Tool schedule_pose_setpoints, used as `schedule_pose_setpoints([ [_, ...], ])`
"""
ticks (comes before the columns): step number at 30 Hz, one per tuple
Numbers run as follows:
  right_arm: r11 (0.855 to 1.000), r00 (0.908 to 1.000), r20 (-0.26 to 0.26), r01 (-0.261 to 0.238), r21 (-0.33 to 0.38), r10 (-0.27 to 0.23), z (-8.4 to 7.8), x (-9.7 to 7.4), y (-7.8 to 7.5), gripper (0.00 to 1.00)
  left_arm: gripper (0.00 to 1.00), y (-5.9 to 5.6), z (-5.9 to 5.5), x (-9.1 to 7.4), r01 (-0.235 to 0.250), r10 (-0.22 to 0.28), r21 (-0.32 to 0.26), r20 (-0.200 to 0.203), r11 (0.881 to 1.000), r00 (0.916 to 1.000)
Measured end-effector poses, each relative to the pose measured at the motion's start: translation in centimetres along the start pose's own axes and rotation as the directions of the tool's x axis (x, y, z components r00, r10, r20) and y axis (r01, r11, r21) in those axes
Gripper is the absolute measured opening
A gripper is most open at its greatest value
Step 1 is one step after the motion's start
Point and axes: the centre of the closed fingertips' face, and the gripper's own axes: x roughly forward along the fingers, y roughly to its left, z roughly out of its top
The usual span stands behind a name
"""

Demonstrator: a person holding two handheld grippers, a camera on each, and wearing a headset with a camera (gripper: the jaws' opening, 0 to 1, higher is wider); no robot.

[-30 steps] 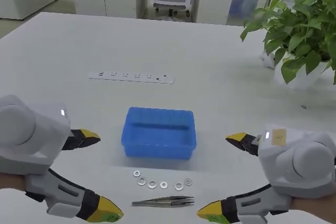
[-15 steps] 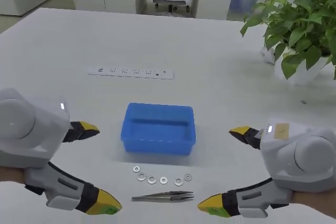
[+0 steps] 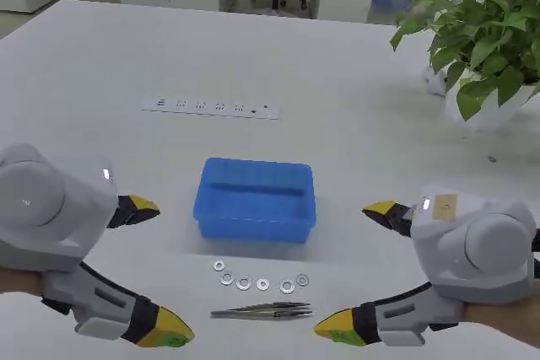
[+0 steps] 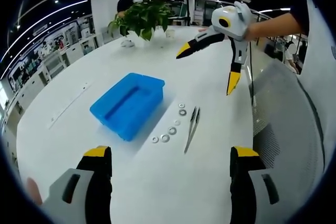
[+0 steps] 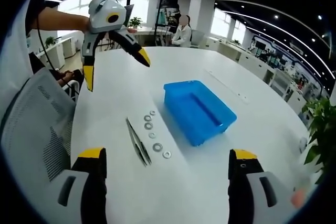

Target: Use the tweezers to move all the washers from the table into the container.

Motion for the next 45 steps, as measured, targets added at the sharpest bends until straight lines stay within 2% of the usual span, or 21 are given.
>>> schedule_pose_setpoints([
  [7,1.000,0.9998,-0.005,-0.017,0.012,0.017,-0.1,0.4,0.3,0.94,0.99,0.0,-0.2,0.3,0.000,0.000,-0.006,0.004,1.000,1.0000],
  [10,0.999,0.9990,-0.010,-0.042,0.018,0.043,-0.2,0.7,1.0,0.89,0.98,0.1,-0.2,0.5,-0.014,0.014,0.000,0.013,1.000,0.9998],
  [13,0.998,0.9979,-0.018,-0.063,-0.004,0.062,-0.5,1.1,2.0,0.85,0.96,-0.3,-0.2,0.8,0.000,0.000,-0.006,0.015,1.000,0.9999],
  [16,0.995,0.9950,-0.026,-0.097,-0.015,0.097,-0.6,1.8,3.2,0.79,0.95,-0.4,-0.3,1.0,0.002,-0.002,0.000,0.015,1.000,0.9999],
  [18,0.992,0.9930,-0.024,-0.116,-0.046,0.115,-0.5,2.1,3.8,0.72,0.91,-0.3,-0.5,1.1,-0.006,0.006,0.003,0.010,1.000,0.9999],
  [21,0.990,0.9907,-0.030,-0.134,-0.048,0.133,-0.4,2.9,4.3,0.62,0.83,-1.0,-0.7,1.4,0.031,-0.031,-0.008,0.011,0.999,0.9995],
  [24,0.986,0.9887,-0.016,-0.150,-0.078,0.149,0.1,3.4,4.7,0.56,0.82,-1.5,-1.0,1.8,0.050,-0.050,-0.003,0.006,0.999,0.9987],
  [26,0.982,0.9856,-0.031,-0.168,-0.086,0.166,0.0,3.8,5.0,0.51,0.79,-1.7,-1.3,2.2,0.057,-0.057,-0.006,-0.001,0.998,0.9984],
  [29,0.977,0.9800,-0.066,-0.193,-0.086,0.188,-0.6,4.5,5.4,0.48,0.67,-2.4,-1.2,2.8,0.091,-0.091,-0.030,0.013,0.995,0.9958],
  [33,0.970,0.9717,-0.109,-0.221,-0.102,0.210,-1.1,5.4,5.9,0.37,0.66,-3.0,-1.4,3.6,0.095,-0.095,-0.043,0.010,0.995,0.9954],
  [38,0.962,0.9657,-0.131,-0.241,-0.126,0.224,-1.5,6.2,6.0,0.35,0.61,-3.6,-1.8,4.5,0.112,-0.112,-0.085,0.006,0.990,0.9937],
  [42,0.960,0.9603,-0.152,-0.253,-0.118,0.234,-1.7,6.8,5.7,0.31,0.53,-3.5,-1.9,5.5,0.110,-0.110,-0.124,0.008,0.986,0.9940],
  [45,0.958,0.9567,-0.159,-0.263,-0.111,0.244,-1.7,7.1,5.6,0.28,0.52,-3.5,-1.7,6.2,0.110,-0.110,-0.128,0.005,0.986,0.9939],
])
